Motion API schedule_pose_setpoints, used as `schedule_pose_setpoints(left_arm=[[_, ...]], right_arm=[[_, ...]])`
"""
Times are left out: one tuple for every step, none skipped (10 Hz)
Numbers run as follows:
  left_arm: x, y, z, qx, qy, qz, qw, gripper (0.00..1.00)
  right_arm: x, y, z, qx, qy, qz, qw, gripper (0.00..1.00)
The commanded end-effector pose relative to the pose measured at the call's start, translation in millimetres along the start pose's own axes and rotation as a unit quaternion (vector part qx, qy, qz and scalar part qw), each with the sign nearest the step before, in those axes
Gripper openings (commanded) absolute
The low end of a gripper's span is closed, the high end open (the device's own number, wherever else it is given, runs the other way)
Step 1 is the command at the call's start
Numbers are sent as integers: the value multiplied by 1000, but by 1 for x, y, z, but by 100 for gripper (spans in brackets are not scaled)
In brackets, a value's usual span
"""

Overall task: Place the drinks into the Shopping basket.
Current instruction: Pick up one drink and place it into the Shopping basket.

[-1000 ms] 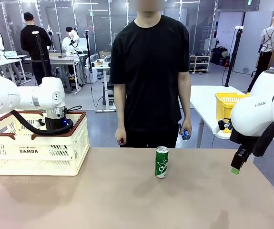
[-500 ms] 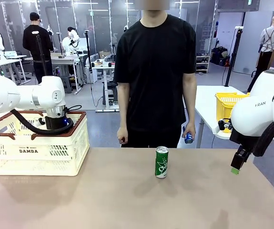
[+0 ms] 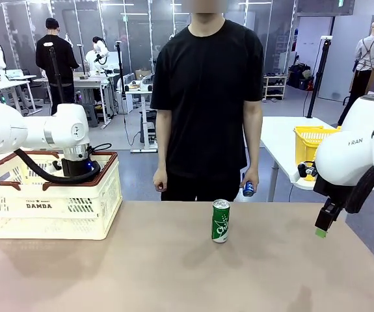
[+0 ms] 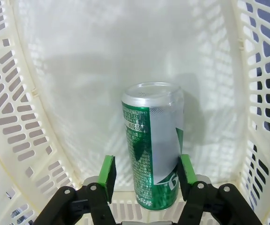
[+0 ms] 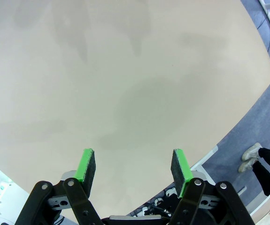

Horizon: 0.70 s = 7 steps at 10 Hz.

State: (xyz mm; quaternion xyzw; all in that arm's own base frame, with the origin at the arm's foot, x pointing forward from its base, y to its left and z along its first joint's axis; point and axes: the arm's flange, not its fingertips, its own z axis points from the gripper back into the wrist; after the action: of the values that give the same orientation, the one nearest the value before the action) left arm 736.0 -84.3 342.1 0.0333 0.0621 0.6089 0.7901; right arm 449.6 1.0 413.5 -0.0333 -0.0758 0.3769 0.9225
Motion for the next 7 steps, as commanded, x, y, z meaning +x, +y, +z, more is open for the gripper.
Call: schedule_pose_setpoints(left_arm=[[1,0,-3,2,0,1,1000,68],[1,0,-3,2,0,1,1000,68],[0,0,0,0,0,0,1000,68],[-9,3,19,-26,-7,-22,999,68],[-16,13,39,-46,-22,-29,998,68],[-19,26,58,-57,-34,-28,997,68],[-22,41,78,-72,-38,-38,996,68]], right_arm=[[0,0,0,0,1,0,1000,81],[0,0,0,0,1,0,1000,81],[0,0,0,0,1,0,1000,81],[0,0,0,0,1,0,1000,81],[0,0,0,0,1,0,1000,81],[0,0,0,0,1,0,1000,81],[0,0,0,0,1,0,1000,81]])
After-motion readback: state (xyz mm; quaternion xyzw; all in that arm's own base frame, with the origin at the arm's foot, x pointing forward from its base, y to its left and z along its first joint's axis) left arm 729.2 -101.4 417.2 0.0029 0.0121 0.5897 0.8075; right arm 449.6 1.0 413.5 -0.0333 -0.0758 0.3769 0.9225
